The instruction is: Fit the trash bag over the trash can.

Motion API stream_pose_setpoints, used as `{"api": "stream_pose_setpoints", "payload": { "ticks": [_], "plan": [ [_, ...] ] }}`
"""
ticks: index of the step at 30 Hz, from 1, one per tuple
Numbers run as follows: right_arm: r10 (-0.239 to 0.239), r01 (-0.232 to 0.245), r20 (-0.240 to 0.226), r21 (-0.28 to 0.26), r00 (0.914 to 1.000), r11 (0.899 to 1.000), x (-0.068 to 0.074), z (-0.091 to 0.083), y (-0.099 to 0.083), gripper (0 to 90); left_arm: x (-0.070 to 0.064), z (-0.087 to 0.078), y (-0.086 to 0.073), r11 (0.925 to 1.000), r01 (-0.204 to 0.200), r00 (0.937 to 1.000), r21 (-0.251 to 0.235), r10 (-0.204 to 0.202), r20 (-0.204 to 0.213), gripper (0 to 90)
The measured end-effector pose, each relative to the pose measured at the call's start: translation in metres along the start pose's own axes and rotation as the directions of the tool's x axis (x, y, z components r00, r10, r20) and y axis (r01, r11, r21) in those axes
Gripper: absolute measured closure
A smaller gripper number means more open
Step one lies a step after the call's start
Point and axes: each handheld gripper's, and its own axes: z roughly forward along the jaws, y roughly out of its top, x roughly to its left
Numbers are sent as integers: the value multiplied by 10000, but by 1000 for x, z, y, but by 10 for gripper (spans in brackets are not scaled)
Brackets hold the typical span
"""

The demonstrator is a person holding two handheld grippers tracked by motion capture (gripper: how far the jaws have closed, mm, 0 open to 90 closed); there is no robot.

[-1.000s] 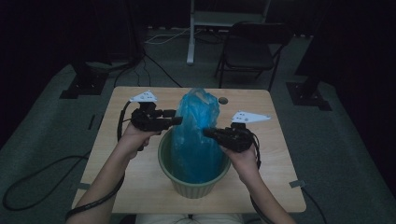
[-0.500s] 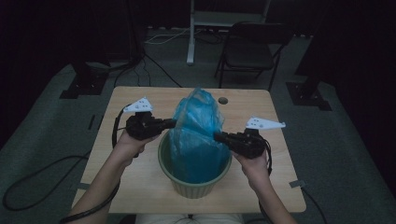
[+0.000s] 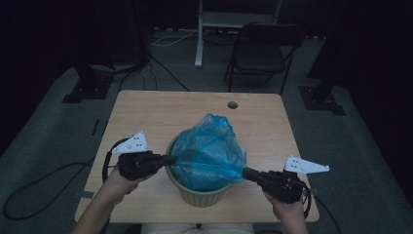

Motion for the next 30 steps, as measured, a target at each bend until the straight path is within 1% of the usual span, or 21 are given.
{"api": "stream_pose_setpoints", "payload": {
  "ticks": [3,4,6,7,8,10,13,14,15,17,18,19,20,21,22,24,25,26,27,28,30],
  "plan": [
    [389,-381,-331,229,9987,9990,0,-3,-15,884,-8,-3,-8,10000,-40,9996,-46,41,271,900],
    [562,-554,-321,258,9979,9981,-1,-4,-21,883,-10,-3,-10,10000,-86,9995,-18,87,304,900],
    [677,-666,-325,323,9972,9973,-3,-5,-26,883,-10,-3,-10,10000,-86,9995,-18,87,304,900],
    [677,-666,-325,323,9972,9973,-3,-5,-26,882,-13,-3,-14,9999,-132,9982,-1,132,588,900],
    [1165,-1157,-208,387,9930,9925,-9,-7,-41,881,-15,-2,-16,9998,-171,9982,32,169,582,900],
    [1727,-1710,-320,501,9844,9840,-14,-5,-54,881,-17,-1,-19,9997,-204,9971,103,196,742,900],
    [2496,-2448,-572,795,9667,9663,-22,-2,-73,866,-20,3,-23,9995,-238,9956,217,217,913,900],
    [2653,-2588,-688,905,9617,9617,-24,0,-78,845,-20,4,-24,9994,-250,9953,236,226,941,900],
    [2730,-2647,-690,1100,9595,9580,-26,1,-81,843,-21,4,-25,9989,-362,9948,299,332,959,900],
    [2667,-2629,-122,1321,9637,9557,-30,1,-87,852,-21,4,-25,9990,-337,9952,278,309,931,900],
    [2710,-2711,204,1403,9624,9523,-34,0,-91,875,-20,4,-26,9991,-345,9947,244,319,981,900],
    [3055,-3137,779,1383,9490,9394,-45,-4,-97,900,-19,3,-26,9995,-256,9947,197,235,1002,900],
    [3207,-3321,1000,1348,9419,9336,-51,-7,-99,900,-18,3,-27,9996,-219,9949,184,199,993,900],
    [3207,-3321,1000,1348,9419,9336,-51,-7,-99,900,-17,3,-27,9997,-196,9942,149,179,1065,900],
    [3262,-3414,1283,1232,9366,9318,-57,-11,-99,900,-16,3,-27,9999,-95,9934,114,81,1147,900],
    [3267,-3450,1719,897,9294,9343,-66,-18,-91,900,-16,4,-27,9999,-80,9933,85,69,1157,900],
    [3178,-3357,1910,691,9287,9394,-70,-21,-84,899,-15,5,-27,10000,-47,9923,75,38,1234,900],
    [2856,-2995,2222,304,9322,9536,-75,-26,-65,868,-16,7,-27,9999,-94,9925,110,80,1221,900],
    [2856,-2995,2222,304,9322,9536,-75,-26,-65,868,-16,8,-27,9999,-97,9925,87,86,1221,900],
    [2685,-2781,2348,81,9342,9605,-76,-28,-53,860,-16,9,-26,9999,-87,9907,64,78,1359,900],
    [2217,-2221,2425,-263,9445,9747,-78,-29,-26,826,-16,10,-26,9999,-111,9911,67,102,1324,900]
  ]
}}
